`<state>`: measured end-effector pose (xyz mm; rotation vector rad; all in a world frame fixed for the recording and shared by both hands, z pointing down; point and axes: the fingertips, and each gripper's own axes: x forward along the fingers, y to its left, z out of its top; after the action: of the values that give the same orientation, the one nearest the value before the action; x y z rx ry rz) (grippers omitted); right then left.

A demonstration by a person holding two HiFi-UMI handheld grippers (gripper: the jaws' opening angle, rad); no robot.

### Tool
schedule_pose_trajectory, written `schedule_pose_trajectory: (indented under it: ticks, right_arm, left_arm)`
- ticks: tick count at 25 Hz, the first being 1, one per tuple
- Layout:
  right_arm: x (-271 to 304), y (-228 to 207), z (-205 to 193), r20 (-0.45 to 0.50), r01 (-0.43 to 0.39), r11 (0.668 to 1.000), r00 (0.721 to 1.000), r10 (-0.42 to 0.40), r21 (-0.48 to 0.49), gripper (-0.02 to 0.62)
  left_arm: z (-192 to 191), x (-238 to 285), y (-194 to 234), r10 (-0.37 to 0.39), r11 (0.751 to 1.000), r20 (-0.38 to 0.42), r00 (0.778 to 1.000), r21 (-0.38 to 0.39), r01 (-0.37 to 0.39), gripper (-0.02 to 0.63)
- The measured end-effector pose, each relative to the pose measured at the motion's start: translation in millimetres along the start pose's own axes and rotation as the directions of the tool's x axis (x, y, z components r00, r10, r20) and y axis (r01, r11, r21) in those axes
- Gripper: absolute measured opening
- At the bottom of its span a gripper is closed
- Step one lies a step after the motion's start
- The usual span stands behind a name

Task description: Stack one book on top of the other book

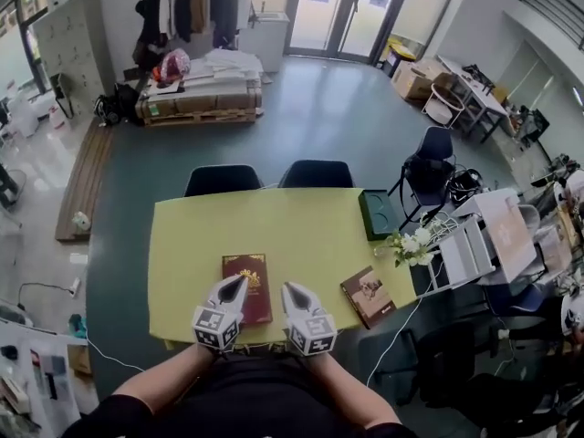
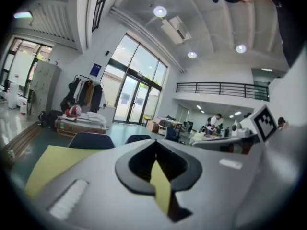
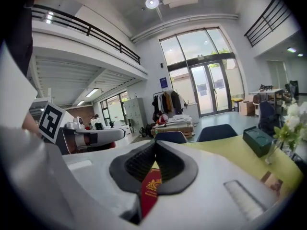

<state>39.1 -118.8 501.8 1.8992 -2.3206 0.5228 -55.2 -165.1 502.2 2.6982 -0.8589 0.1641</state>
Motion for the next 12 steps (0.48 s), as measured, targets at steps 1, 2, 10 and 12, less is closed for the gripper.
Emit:
schedule_pose_trajectory:
  ticks: [1, 2, 10, 12]
  right_arm:
    - [-8.6, -6.0, 0.0, 0.004, 0.029, 1.000, 1.000, -0.029, 0.008, 0.005]
    - [-17.5, -12.4, 0.6, 0.007, 0.058, 0.998, 0.998, -0.058, 0.017, 0.005]
    - [-104.8, -76.3, -19.2, 0.027, 0.314, 0.945, 0.948, -0.318, 0.096, 0.005]
    - [-126.2, -84.5, -28.1, 0.029, 0.358, 0.927, 0.931, -0.363, 0.116, 0.005]
  left_arm:
    - [-0.7, 5.6, -8.3, -0.030, 1.000, -0.006, 1.000, 0.006, 0.030, 0.006]
    - [-1.1, 11.7, -17.3, -0.061, 0.998, -0.012, 0.998, 0.011, 0.061, 0.006]
    - [-12.9, 53.2, -112.8, -0.311, 0.949, -0.058, 0.949, 0.041, 0.313, 0.006]
    - [-22.8, 58.0, -135.7, -0.359, 0.931, -0.077, 0.930, 0.044, 0.363, 0.006]
